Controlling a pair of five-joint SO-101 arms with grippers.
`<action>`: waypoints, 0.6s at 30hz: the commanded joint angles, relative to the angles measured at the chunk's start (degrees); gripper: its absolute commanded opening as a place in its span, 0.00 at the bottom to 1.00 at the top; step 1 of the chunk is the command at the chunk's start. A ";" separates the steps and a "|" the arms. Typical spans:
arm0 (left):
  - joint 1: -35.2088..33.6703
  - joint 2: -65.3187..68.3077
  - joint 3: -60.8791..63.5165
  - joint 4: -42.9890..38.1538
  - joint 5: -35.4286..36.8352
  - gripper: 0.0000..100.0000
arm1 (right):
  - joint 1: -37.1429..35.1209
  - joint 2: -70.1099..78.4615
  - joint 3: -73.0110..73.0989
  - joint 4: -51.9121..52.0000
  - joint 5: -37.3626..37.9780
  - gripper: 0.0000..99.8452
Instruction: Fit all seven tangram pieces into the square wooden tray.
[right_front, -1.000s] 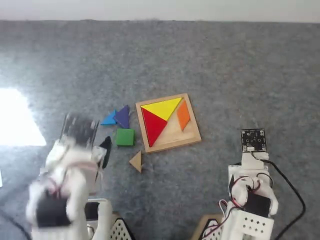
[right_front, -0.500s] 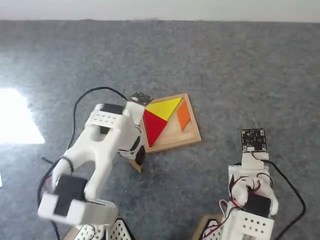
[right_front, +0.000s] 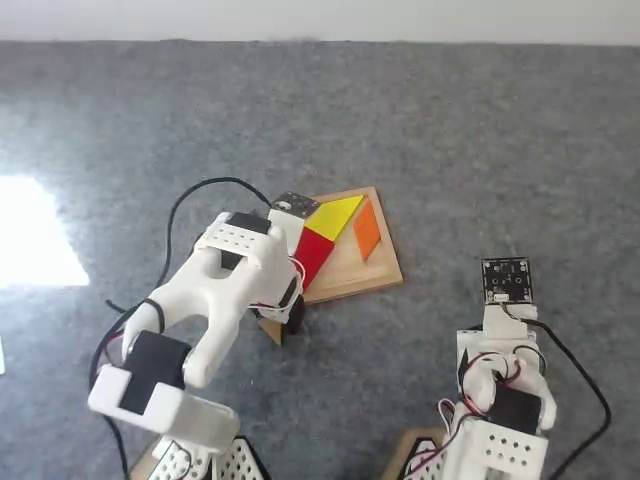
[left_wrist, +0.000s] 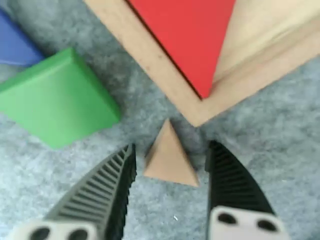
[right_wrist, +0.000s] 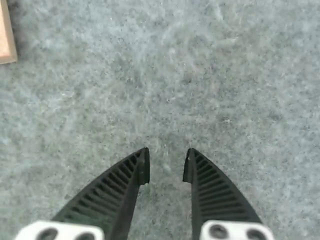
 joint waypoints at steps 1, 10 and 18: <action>-1.14 -0.18 0.31 0.09 -0.70 0.22 | 0.22 -0.48 0.97 -0.13 0.44 0.14; -1.05 -0.18 2.15 1.32 -1.49 0.22 | 0.22 -0.48 0.97 -0.48 0.44 0.14; -1.05 -0.18 2.51 1.23 -1.49 0.13 | 0.22 -0.48 0.97 -0.48 0.44 0.14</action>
